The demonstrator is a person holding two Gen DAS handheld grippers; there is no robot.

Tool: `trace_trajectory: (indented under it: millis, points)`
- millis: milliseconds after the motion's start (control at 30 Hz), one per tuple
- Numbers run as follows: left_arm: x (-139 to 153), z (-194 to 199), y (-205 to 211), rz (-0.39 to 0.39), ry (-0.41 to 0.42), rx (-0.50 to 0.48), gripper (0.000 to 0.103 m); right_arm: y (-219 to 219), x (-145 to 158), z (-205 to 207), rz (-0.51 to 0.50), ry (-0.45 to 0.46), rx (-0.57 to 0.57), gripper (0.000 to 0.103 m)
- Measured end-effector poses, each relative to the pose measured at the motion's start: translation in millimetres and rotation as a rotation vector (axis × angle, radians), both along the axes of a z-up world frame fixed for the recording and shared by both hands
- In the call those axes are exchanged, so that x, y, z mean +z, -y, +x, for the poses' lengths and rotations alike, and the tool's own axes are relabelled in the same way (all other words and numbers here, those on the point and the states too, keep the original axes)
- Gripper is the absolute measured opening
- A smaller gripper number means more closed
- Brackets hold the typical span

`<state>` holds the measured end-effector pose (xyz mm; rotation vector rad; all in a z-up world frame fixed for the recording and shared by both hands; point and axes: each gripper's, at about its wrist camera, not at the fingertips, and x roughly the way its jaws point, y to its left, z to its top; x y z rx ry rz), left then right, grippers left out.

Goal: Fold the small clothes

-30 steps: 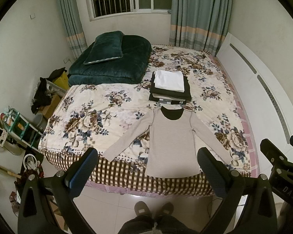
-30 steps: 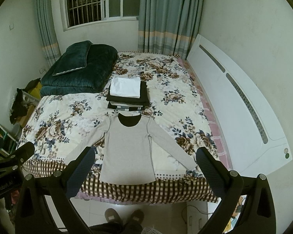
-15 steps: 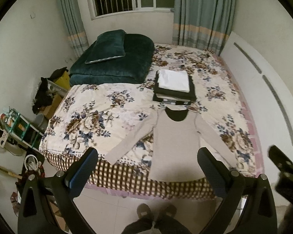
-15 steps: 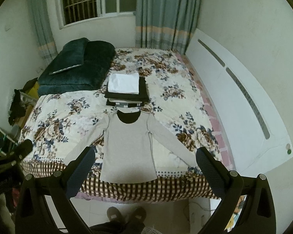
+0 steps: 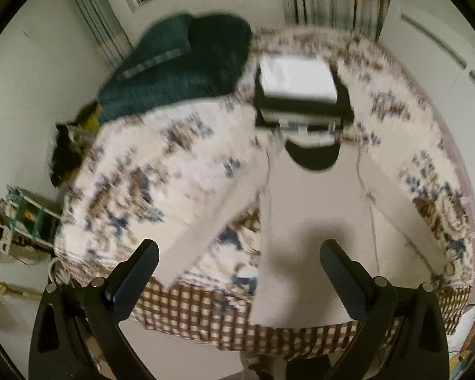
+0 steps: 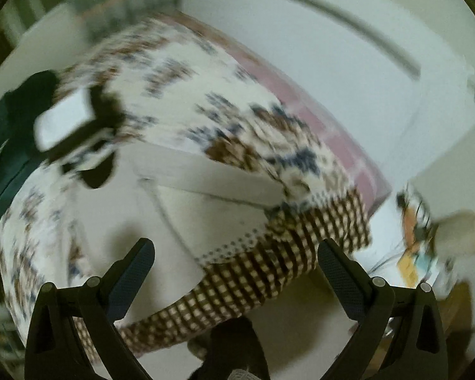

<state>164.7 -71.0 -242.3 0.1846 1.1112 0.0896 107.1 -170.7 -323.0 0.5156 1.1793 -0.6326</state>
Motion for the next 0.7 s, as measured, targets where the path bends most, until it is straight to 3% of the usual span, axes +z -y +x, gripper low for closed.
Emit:
trace_trajectory:
  millis: [167,267,467,567,633,700]
  points:
    - [-88.6,41.0,19.9,0.057,-0.116,0.054,0.103,88.0,-134.7,14.1,0.153,-0.049,-0.177,0.098]
    - [-137.5,61.3,24.8,0.051,-0.171,0.081,0.103,134.1,-212.4,20.5,0.217,-0.056,-0.287,0.096]
    - [-222.5,84.3,19.9,0.060,-0.261,0.143,0.103,183.1,-326.1,36.3,0.307,-0.093,-0.428,0.089]
    - [-252.5,88.5,15.8,0.062,-0.292,0.158,0.103,194.2,-357.1,48.4,0.329,-0.092,-0.444,0.078]
    - [-264.4,90.0,14.3,0.056,-0.300,0.158,0.103,194.7,-361.5,57.2,0.292,-0.084,-0.438,0.069]
    - [-271.8,91.2,11.8,0.051,-0.303,0.149,0.103,189.7,-353.7,67.0,0.206,-0.085,-0.406,0.034]
